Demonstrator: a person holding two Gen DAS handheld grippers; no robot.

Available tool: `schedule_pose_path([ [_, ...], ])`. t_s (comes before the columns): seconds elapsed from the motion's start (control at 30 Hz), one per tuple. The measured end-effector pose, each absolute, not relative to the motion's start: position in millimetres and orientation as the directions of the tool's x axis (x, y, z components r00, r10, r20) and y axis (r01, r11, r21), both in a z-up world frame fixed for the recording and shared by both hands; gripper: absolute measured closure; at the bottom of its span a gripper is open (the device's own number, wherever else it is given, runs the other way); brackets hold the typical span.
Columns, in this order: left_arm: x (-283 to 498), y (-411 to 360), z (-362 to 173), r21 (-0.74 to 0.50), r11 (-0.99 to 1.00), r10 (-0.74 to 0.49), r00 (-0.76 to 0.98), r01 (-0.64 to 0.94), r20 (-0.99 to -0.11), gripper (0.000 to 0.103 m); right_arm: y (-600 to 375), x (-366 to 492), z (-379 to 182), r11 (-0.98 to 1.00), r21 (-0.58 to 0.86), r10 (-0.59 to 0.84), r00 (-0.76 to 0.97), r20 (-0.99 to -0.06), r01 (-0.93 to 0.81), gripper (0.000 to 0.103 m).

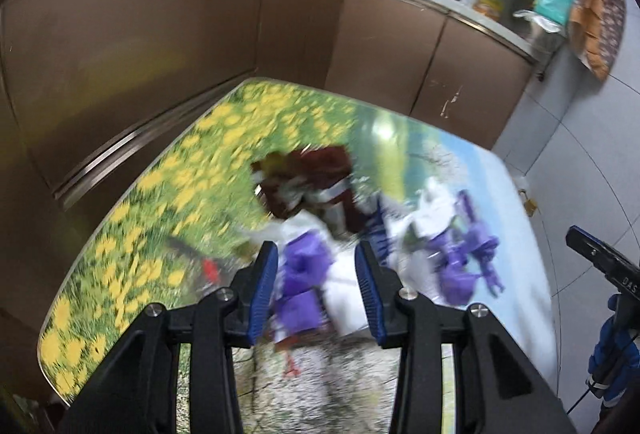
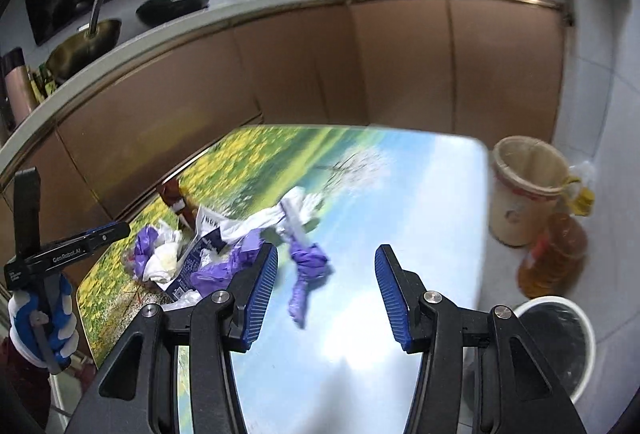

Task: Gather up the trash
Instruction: 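Return both tools to the table over the trash pile, then grasp a purple glove with left tool while right tool grasps another purple glove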

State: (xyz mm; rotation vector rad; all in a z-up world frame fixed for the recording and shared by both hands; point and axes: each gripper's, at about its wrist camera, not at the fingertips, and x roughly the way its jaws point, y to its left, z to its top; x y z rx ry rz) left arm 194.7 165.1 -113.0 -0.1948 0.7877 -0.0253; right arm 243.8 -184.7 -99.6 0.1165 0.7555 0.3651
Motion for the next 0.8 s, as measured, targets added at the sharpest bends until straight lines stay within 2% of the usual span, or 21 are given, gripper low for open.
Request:
schedule_pose_path([
  [0.3, 205, 171, -147, -0.223, 0.973, -0.129, 0.650, -0.063, -0.749, 0.066, -139, 293, -148, 0.911, 0.193, 0.380, 0.559, -0.737, -0.365, 0.053],
  [0.43, 203, 176, -154, -0.259, 0.964, -0.161, 0.644, -0.060, -0.748, 0.075, -130, 307, -159, 0.908, 0.157, 0.361, 0.535, -0.764, -0.387, 0.053],
  [0.53, 199, 178, -156, -0.269, 0.961, -0.169, 0.647, -0.058, -0.743, 0.076, -126, 316, -170, 0.909, 0.143, 0.346, 0.516, -0.784, -0.391, 0.053],
  [0.6, 194, 178, -154, -0.279, 0.959, -0.178, 0.654, -0.053, -0.736, 0.077, -125, 319, -175, 0.909, 0.134, 0.337, 0.511, -0.791, -0.394, 0.058],
  [0.63, 191, 179, -152, -0.287, 0.956, -0.184, 0.659, -0.050, -0.729, 0.077, -125, 319, -176, 0.909, 0.133, 0.337, 0.508, -0.792, -0.395, 0.067],
  [0.8, 172, 185, -135, -0.325, 0.945, -0.208, 0.692, -0.040, -0.691, 0.077, -129, 307, -169, 0.906, 0.141, 0.354, 0.528, -0.772, -0.400, 0.068],
])
